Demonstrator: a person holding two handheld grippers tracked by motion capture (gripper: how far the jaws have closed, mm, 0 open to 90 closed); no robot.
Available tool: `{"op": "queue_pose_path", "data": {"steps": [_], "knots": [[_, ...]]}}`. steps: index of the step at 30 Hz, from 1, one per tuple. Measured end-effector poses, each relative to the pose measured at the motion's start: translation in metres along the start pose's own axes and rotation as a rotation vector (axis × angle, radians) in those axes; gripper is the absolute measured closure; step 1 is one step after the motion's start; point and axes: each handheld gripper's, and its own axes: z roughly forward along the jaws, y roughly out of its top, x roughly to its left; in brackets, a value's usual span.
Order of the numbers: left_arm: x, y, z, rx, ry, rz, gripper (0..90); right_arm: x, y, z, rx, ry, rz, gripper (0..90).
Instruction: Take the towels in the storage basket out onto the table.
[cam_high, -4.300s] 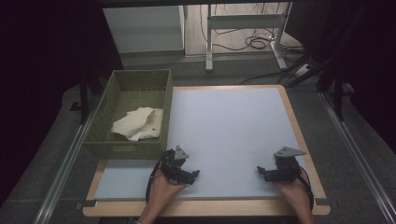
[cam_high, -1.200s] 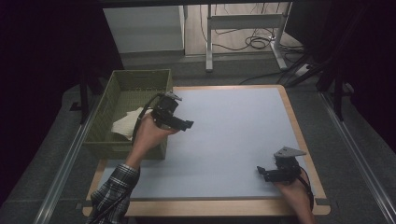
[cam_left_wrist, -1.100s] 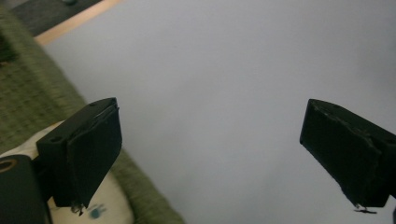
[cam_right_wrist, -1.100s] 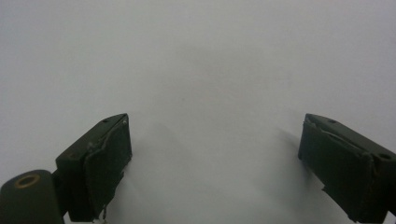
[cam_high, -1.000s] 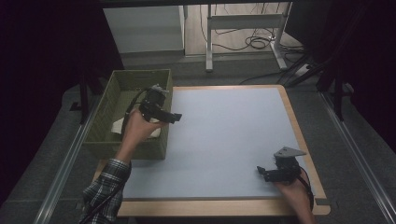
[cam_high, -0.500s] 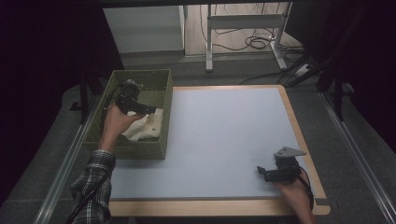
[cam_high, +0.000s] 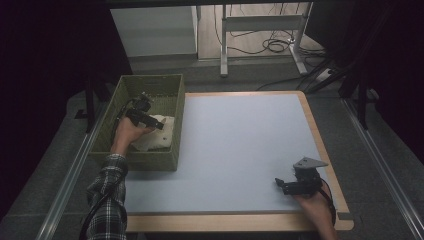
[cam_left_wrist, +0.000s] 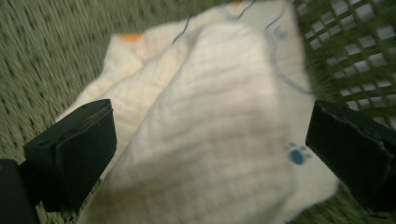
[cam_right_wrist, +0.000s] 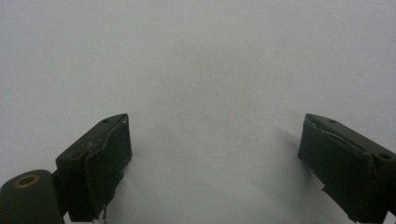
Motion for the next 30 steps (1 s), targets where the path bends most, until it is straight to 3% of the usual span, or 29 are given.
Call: {"op": "queue_pose_path", "data": {"steps": [2, 3, 6, 9, 11, 12, 14, 18, 19, 21, 24, 30], "knots": [[0.001, 0.000, 0.004, 0.023, 0.004, -0.009, 1.7, 0.000, 0.000, 0.000, 0.000, 0.000, 0.000, 9.7], [0.003, 0.001, 0.012, 0.065, 0.017, -0.019, 1.7, 0.000, 0.000, 0.000, 0.000, 0.000, 0.000, 9.7], [0.005, 0.001, 0.022, 0.118, 0.036, -0.031, 1.5, 0.000, 0.000, 0.000, 0.000, 0.000, 0.000, 9.7], [0.006, 0.002, 0.028, 0.179, 0.063, -0.017, 2.8, 0.000, 0.000, 0.000, 0.000, 0.000, 0.000, 9.7], [0.006, 0.001, 0.030, 0.197, 0.064, -0.022, 8.3, 0.000, 0.000, 0.000, 0.000, 0.000, 0.000, 9.7], [0.005, 0.001, 0.032, 0.220, 0.044, -0.024, 10.9, 0.000, 0.000, 0.000, 0.000, 0.000, 0.000, 9.7], [0.002, 0.000, 0.028, 0.209, 0.021, -0.006, 22.1, 0.000, 0.000, 0.000, 0.000, 0.000, 0.000, 9.7], [-0.002, -0.001, 0.025, 0.206, 0.017, 0.000, 45.8, 0.000, 0.000, 0.000, 0.000, 0.000, 0.000, 9.7], [-0.002, -0.001, 0.022, 0.204, -0.014, -0.002, 54.6, 0.000, 0.000, 0.000, 0.000, 0.000, 0.000, 9.7], [-0.003, -0.002, 0.021, 0.198, -0.020, 0.008, 71.9, 0.000, 0.000, 0.000, 0.000, 0.000, 0.000, 9.7], [-0.003, -0.002, 0.020, 0.194, -0.026, 0.014, 76.9, 0.000, 0.000, 0.000, 0.000, 0.000, 0.000, 9.7], [0.000, -0.004, 0.010, 0.130, -0.062, -0.016, 77.3, 0.000, 0.000, 0.000, 0.000, 0.000, 0.000, 9.7]]}}
